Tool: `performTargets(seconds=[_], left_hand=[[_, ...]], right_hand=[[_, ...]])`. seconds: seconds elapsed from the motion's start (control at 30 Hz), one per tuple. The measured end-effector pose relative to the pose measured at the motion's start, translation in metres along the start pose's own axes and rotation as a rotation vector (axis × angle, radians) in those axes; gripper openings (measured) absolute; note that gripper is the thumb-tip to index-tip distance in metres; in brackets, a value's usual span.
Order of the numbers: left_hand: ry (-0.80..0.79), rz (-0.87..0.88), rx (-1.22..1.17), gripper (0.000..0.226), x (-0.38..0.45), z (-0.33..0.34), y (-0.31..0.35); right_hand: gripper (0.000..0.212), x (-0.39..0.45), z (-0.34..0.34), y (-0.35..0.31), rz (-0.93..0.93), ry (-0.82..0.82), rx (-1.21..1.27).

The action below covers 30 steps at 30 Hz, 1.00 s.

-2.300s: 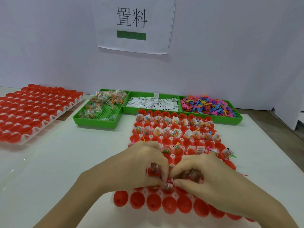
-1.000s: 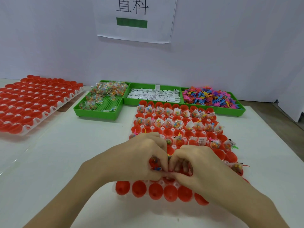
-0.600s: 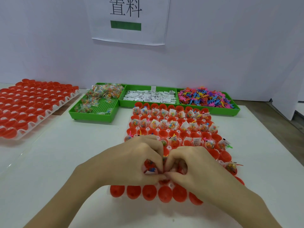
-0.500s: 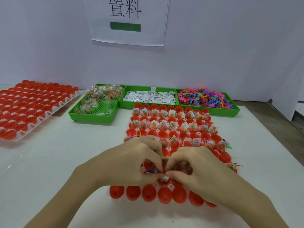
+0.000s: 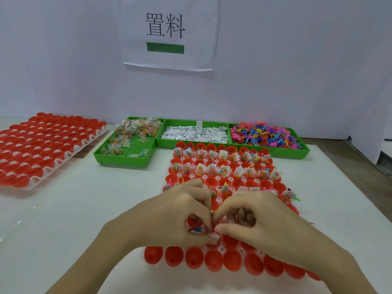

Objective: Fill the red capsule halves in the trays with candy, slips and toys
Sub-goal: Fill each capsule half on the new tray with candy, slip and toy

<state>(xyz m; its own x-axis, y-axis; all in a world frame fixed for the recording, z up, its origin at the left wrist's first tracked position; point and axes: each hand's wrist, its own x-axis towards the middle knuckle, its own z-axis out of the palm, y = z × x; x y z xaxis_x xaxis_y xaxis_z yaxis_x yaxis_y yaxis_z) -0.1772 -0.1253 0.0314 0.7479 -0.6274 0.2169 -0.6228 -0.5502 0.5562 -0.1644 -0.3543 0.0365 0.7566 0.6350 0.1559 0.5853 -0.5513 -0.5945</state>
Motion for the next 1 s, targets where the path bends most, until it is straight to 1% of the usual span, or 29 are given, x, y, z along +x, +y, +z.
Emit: performTargets(seconds=[0.07, 0.13, 0.23, 0.3, 0.4, 0.47, 0.53, 0.6, 0.67, 0.7, 0.73, 0.77, 0.83, 0.9, 0.93, 1.0], left_hand=[[0.027, 0.013, 0.021, 0.018, -0.001, -0.001, -0.004], [0.106, 0.073, 0.052, 0.02, 0.001, -0.003, -0.01], [0.206, 0.026, -0.026, 0.025, 0.0, -0.006, -0.016], [0.304, -0.048, -0.061, 0.028, 0.003, -0.008, -0.026], [0.528, -0.2, -0.095, 0.026, 0.007, -0.014, -0.046], [0.677, -0.306, -0.042, 0.024, 0.009, -0.018, -0.062], [0.793, -0.399, 0.066, 0.02, 0.011, -0.023, -0.08], [0.902, -0.462, 0.168, 0.017, 0.011, -0.03, -0.099], [0.977, -0.527, 0.213, 0.017, 0.01, -0.04, -0.118], [0.976, -0.568, 0.236, 0.016, 0.009, -0.047, -0.127], [0.941, -0.613, 0.268, 0.016, 0.008, -0.055, -0.136], [0.873, -0.659, 0.298, 0.017, 0.008, -0.063, -0.145], [0.675, -0.713, 0.343, 0.021, 0.008, -0.078, -0.158], [0.478, -0.712, 0.394, 0.024, 0.008, -0.087, -0.165], [0.405, -0.699, 0.417, 0.025, 0.008, -0.09, -0.167], [0.311, -0.666, 0.454, 0.022, 0.008, -0.095, -0.17]], right_hand=[[0.005, 0.0, -0.004, 0.002, -0.015, 0.024, 0.06], [0.003, 0.002, -0.006, 0.004, -0.013, 0.072, 0.108], [0.014, 0.005, -0.006, 0.011, 0.006, 0.178, 0.117], [0.019, 0.007, -0.006, 0.015, 0.038, 0.24, 0.098], [0.018, 0.011, -0.005, 0.02, 0.062, 0.275, 0.092], [0.019, 0.012, -0.004, 0.02, 0.063, 0.282, 0.086], [0.02, 0.012, -0.004, 0.02, 0.064, 0.288, 0.081], [0.021, 0.012, -0.005, 0.019, 0.062, 0.293, 0.079], [0.022, 0.012, -0.006, 0.018, 0.057, 0.295, 0.079], [0.023, 0.012, -0.006, 0.017, 0.054, 0.296, 0.079], [0.023, 0.012, -0.006, 0.017, 0.051, 0.299, 0.08], [0.023, 0.012, -0.006, 0.017, 0.051, 0.299, 0.081], [0.024, 0.012, -0.006, 0.018, 0.058, 0.292, 0.081], [0.024, 0.012, -0.006, 0.019, 0.074, 0.286, 0.074], [0.024, 0.012, -0.005, 0.019, 0.079, 0.286, 0.069], [0.025, 0.013, -0.005, 0.021, 0.083, 0.295, 0.064]])
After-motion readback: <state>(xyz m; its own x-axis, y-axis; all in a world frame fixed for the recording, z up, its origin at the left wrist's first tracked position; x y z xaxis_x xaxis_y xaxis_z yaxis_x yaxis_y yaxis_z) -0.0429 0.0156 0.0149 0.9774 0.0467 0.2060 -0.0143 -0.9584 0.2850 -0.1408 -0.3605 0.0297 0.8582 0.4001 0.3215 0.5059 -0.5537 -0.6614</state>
